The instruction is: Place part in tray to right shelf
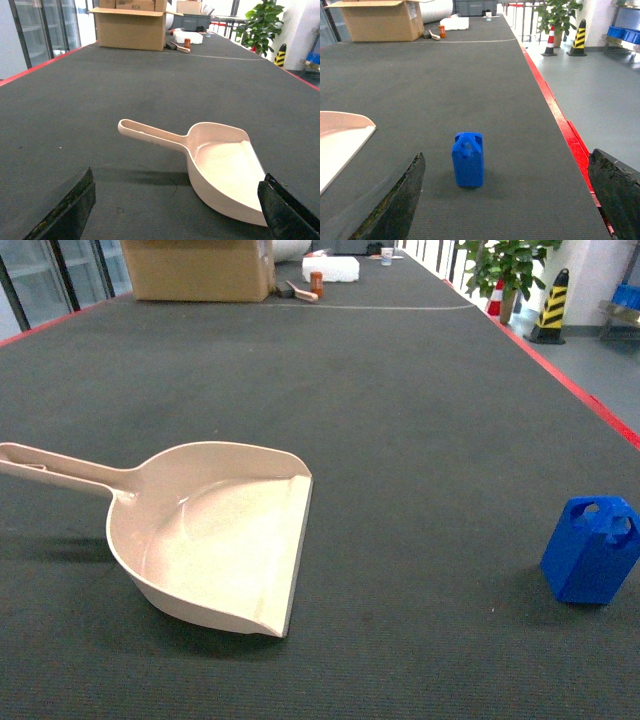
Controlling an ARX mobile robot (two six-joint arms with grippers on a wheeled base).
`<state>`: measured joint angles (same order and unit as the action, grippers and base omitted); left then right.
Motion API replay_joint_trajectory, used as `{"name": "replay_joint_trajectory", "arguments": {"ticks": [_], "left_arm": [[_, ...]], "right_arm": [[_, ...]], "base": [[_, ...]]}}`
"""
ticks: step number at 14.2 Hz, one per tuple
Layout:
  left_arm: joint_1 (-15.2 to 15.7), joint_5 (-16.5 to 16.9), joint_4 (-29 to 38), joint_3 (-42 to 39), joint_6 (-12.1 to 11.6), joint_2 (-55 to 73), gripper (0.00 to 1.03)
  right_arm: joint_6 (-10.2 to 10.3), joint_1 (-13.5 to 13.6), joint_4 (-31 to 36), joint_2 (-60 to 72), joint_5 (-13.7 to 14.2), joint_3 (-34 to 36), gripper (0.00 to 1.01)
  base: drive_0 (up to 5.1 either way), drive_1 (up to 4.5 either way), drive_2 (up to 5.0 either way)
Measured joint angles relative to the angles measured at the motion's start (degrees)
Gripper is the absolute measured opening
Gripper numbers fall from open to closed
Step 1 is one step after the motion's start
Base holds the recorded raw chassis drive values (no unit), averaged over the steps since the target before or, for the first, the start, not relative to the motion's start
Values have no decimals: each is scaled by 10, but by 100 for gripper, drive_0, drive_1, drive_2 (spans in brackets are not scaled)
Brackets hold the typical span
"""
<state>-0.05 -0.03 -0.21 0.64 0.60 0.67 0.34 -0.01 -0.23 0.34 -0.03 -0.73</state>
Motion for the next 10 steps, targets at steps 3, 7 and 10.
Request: {"name": "replay_joint_trajectory", "arguments": {"ticks": [3,7,10], "left_arm": [[0,0,0,0,0,0,98],[0,0,0,0,0,0,98],[0,0,0,0,0,0,98]], "right_arm": [[0,0,0,0,0,0,98],[0,0,0,0,0,0,98],[0,0,0,0,0,0,98]], "base": [[0,0,0],[0,0,0],[0,0,0]]}}
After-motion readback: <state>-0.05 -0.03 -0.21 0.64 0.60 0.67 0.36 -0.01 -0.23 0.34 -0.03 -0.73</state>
